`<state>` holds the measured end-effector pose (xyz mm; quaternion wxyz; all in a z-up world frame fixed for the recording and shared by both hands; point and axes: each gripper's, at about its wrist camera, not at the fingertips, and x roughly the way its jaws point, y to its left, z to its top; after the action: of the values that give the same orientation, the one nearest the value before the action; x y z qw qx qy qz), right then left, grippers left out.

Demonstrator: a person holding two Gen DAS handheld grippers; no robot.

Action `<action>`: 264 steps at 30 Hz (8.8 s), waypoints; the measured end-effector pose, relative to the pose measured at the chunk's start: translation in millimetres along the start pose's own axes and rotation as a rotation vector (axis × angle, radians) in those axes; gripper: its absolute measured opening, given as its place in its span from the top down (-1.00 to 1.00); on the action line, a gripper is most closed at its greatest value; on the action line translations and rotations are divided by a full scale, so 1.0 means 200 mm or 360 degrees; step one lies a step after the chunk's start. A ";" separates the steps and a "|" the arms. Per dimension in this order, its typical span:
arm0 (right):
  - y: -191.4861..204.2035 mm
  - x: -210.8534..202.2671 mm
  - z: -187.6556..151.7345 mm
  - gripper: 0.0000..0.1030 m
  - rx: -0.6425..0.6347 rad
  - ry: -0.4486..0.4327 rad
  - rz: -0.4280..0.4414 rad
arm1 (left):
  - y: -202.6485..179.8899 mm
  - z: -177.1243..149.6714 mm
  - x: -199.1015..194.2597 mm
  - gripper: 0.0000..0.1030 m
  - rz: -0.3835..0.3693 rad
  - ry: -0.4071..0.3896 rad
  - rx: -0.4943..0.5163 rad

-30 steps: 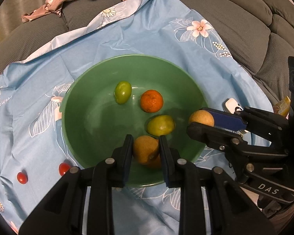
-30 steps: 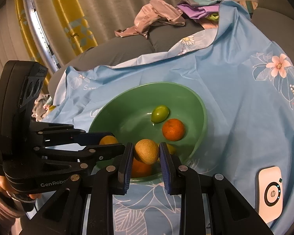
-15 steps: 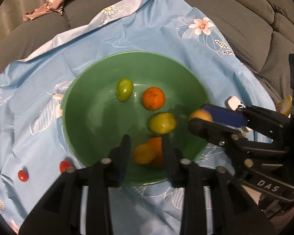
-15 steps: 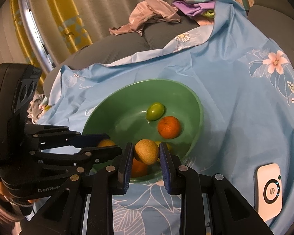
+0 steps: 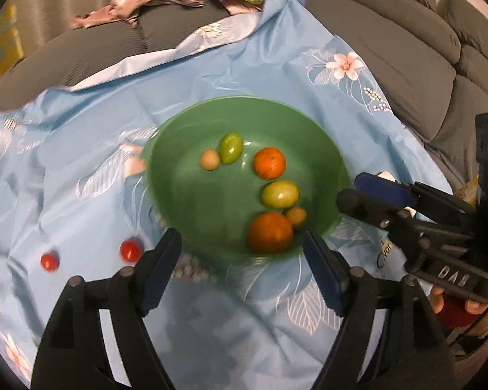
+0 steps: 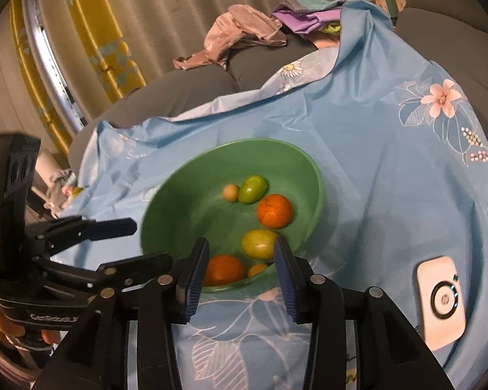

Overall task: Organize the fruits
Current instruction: 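Move both tools back toward the red cherry tomatoes on the cloth, then grasp a cherry tomato with the left tool while the right tool grasps another, then carry both tomatoes over the green bowl and open both tools, then grasp a cherry tomato with the right tool while the left tool grasps another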

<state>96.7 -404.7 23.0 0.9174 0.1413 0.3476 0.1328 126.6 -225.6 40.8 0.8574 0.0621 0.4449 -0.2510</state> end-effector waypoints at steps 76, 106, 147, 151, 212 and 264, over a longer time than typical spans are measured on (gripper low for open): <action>0.90 0.30 -0.42 0.13 -0.0513 0.0515 0.0287 | 0.68 -1.02 -0.67 -0.96 0.0330 -0.0266 -0.0610; 0.86 0.48 -0.40 0.13 -0.0467 0.0613 0.0311 | 0.79 -0.81 -0.17 -0.37 0.0328 0.0176 -0.0351; 1.03 0.56 -0.37 0.13 -0.0557 0.0634 0.0527 | 0.89 -0.87 -0.52 0.40 0.0253 -0.0193 -0.0569; 1.15 0.64 -0.37 0.13 -0.0672 0.0654 0.0565 | 0.92 -0.91 -0.58 0.40 0.0266 -0.0220 -0.0590; 0.44 0.11 -0.02 0.40 -0.0392 0.0110 0.0187 | 0.29 -0.24 -0.34 0.39 -0.0017 -0.0191 -0.0051; 0.41 -0.05 -0.08 0.26 -0.0417 0.0040 0.0114 | 0.35 -0.33 -0.32 -0.56 0.0115 -0.0121 -0.0181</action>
<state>67.4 -328.8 46.3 0.9182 0.0309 0.3335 0.2116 82.1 -118.4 43.3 0.8844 0.0198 0.4231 -0.1963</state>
